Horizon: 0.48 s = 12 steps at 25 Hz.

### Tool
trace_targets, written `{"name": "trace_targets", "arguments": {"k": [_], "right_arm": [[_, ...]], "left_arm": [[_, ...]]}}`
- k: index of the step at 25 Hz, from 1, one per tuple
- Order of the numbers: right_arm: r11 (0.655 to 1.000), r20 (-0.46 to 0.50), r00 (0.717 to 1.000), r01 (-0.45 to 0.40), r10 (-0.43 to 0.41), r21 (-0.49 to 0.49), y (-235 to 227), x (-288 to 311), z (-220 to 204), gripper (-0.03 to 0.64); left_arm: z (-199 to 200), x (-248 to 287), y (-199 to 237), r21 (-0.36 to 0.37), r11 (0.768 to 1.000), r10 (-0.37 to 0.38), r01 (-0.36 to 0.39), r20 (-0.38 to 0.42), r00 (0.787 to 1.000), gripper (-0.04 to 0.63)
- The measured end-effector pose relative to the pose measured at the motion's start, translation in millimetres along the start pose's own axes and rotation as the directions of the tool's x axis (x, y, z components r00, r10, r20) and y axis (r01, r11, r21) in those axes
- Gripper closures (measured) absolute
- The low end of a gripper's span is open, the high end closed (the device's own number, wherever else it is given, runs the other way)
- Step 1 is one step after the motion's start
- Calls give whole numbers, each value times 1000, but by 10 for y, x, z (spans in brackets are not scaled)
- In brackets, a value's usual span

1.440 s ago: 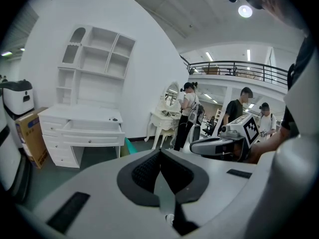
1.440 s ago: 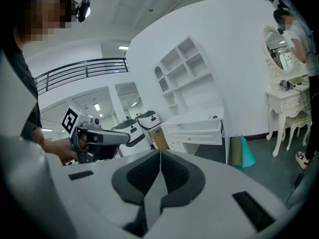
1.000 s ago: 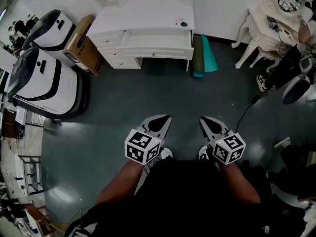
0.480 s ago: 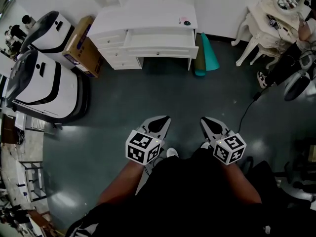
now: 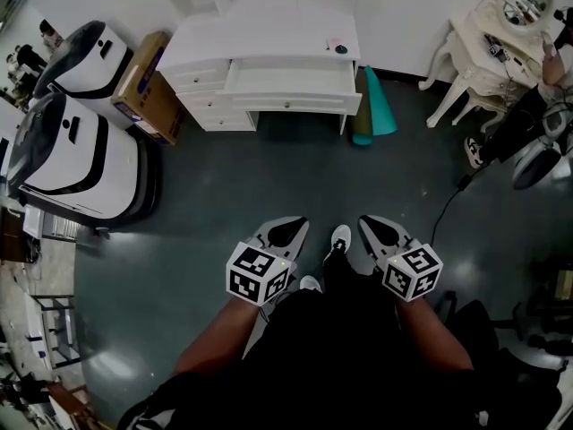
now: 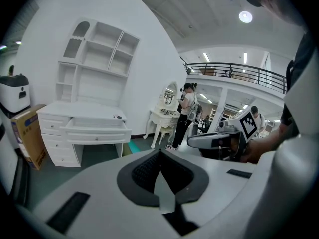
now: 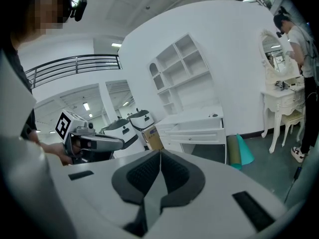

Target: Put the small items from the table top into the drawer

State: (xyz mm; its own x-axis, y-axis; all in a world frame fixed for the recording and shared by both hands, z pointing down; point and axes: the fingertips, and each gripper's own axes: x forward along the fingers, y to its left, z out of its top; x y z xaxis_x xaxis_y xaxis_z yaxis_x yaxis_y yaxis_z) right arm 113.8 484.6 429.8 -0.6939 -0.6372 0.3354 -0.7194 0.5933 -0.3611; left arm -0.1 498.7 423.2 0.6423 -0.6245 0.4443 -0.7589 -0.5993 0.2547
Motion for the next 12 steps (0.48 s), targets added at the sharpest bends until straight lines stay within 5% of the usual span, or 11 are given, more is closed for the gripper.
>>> {"name": "trace_targets", "arguments": {"k": [12], "right_arm": [[999, 24, 999, -36, 36, 4, -395, 617, 369, 589]], "left_arm": [[308, 401, 537, -3, 1000, 30, -30, -19, 999, 584]]}}
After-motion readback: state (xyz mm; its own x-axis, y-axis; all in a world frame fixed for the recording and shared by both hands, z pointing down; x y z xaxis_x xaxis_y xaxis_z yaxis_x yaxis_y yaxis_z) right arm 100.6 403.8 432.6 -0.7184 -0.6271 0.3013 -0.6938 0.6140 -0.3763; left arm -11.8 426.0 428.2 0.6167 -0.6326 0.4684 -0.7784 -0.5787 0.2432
